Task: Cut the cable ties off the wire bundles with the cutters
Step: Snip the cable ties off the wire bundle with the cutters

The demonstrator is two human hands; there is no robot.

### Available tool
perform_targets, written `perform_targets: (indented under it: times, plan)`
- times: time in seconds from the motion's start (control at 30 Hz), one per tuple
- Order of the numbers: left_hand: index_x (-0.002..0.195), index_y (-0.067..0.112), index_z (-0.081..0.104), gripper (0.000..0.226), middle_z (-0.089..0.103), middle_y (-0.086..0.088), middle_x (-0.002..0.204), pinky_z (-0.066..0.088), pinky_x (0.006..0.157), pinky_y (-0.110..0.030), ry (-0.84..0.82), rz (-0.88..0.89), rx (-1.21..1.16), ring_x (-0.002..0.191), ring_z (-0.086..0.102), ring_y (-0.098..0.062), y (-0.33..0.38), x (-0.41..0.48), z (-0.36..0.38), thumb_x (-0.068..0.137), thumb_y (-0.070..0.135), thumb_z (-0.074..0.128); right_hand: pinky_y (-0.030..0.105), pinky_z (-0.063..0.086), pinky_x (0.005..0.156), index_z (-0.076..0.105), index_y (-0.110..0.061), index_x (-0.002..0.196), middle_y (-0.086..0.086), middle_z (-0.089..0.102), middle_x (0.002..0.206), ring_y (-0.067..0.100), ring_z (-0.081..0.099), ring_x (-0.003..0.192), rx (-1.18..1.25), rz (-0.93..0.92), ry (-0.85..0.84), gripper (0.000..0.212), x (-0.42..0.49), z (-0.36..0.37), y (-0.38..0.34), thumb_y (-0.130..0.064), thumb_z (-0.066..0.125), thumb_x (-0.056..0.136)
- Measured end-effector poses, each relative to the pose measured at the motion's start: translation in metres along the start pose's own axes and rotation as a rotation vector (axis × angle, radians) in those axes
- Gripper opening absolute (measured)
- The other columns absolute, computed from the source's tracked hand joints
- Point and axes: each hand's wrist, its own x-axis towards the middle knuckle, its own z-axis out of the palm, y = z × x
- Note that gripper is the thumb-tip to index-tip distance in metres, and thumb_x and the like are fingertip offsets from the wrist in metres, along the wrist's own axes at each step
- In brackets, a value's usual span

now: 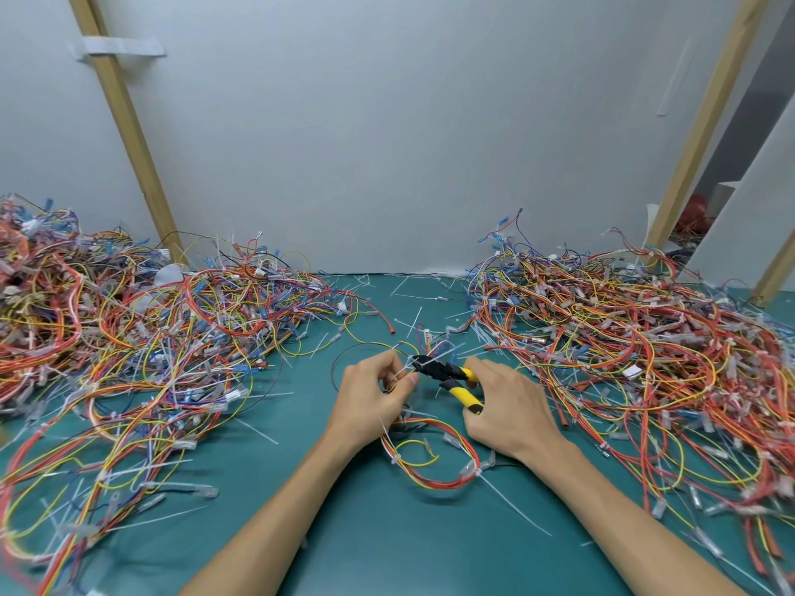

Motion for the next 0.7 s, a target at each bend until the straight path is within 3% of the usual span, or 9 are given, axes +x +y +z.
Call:
perform_targets:
  times: [0.2, 0.7]
  plan:
    - [0.063, 0.018, 0.054, 0.029, 0.055, 0.003, 0.055, 0.033, 0.053, -0.019, -0.003, -0.010, -0.002, 0.053, 0.043, -0.006, -0.0003, 0.0003, 0.0000, 0.085, 0.025, 0.071, 0.029, 0.024, 0.048, 0.038, -0.024, 0.078, -0.006, 0.041, 0.059, 0.023, 0.046, 0.059, -0.004, 0.011, 0.000, 0.022, -0.0002, 0.0007, -0.0025, -0.026, 0.058, 0.069]
    - [0.063, 0.020, 0.053, 0.029, 0.059, -0.001, 0.058, 0.033, 0.053, -0.017, -0.006, -0.027, -0.016, 0.053, 0.045, -0.005, -0.0003, -0.0001, 0.0000, 0.085, 0.026, 0.071, 0.029, 0.024, 0.047, 0.035, -0.021, 0.074, -0.004, 0.037, 0.054, 0.026, 0.043, 0.054, -0.021, 0.024, 0.024, 0.023, 0.0008, 0.0020, -0.0031, -0.024, 0.055, 0.063]
